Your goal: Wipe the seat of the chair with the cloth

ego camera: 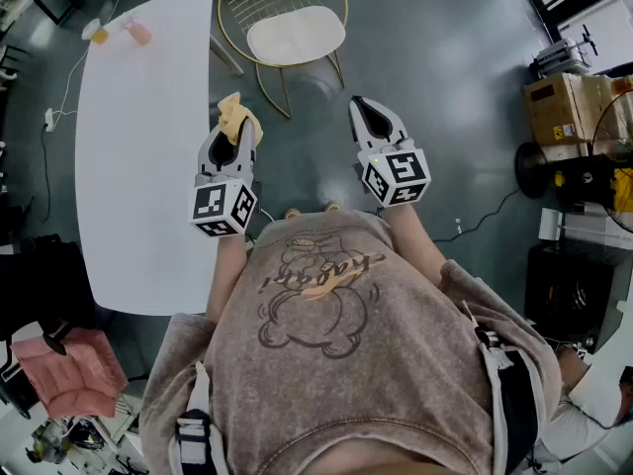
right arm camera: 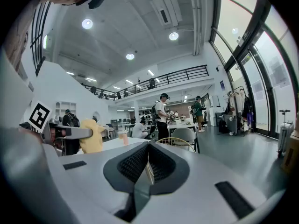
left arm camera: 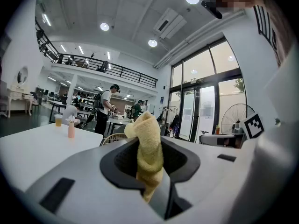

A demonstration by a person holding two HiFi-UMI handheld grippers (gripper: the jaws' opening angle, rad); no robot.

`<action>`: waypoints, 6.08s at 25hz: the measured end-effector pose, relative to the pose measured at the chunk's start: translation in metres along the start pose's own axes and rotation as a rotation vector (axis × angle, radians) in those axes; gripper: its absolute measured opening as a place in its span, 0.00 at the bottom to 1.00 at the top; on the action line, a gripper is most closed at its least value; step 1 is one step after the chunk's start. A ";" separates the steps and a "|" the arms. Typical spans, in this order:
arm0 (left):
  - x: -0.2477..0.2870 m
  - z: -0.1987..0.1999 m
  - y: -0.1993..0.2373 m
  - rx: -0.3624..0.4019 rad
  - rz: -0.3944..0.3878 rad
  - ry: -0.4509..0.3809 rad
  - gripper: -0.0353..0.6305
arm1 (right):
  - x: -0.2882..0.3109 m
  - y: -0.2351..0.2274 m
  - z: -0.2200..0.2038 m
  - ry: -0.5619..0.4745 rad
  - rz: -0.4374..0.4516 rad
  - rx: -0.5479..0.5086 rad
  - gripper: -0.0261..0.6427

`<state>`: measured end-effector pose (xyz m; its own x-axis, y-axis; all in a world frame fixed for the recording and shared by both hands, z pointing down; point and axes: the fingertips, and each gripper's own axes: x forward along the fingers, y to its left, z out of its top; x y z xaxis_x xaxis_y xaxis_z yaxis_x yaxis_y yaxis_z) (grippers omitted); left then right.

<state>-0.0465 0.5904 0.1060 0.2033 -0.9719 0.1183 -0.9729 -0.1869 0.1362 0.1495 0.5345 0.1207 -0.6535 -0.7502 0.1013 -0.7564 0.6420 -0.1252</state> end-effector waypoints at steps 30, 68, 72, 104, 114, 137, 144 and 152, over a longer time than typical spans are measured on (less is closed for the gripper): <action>0.002 -0.017 0.024 -0.034 -0.105 0.009 0.22 | 0.003 0.036 -0.025 -0.005 -0.026 0.020 0.08; 0.368 0.029 0.167 -0.082 0.043 0.095 0.22 | 0.367 -0.187 0.004 0.107 0.086 0.059 0.08; 0.400 0.028 0.171 -0.101 0.078 0.100 0.22 | 0.392 -0.213 0.008 0.121 0.113 0.049 0.08; 0.511 0.012 0.248 -0.132 0.012 0.124 0.22 | 0.492 -0.245 -0.017 0.142 0.003 0.096 0.08; 0.548 -0.053 0.270 -0.150 0.021 0.168 0.22 | 0.520 -0.266 -0.073 0.171 -0.017 0.083 0.08; 0.602 -0.234 0.321 -0.158 0.122 0.332 0.22 | 0.531 -0.298 -0.175 0.217 -0.055 0.130 0.08; 0.621 -0.295 0.348 -0.115 0.188 0.469 0.22 | 0.529 -0.312 -0.183 0.228 -0.073 0.136 0.08; 0.633 -0.360 0.369 -0.159 0.281 0.601 0.22 | 0.527 -0.317 -0.192 0.247 -0.074 0.150 0.08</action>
<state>-0.2376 -0.0422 0.5857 0.0156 -0.7239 0.6897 -0.9791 0.1289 0.1575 0.0392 -0.0341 0.4036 -0.5975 -0.7213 0.3502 -0.8018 0.5424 -0.2510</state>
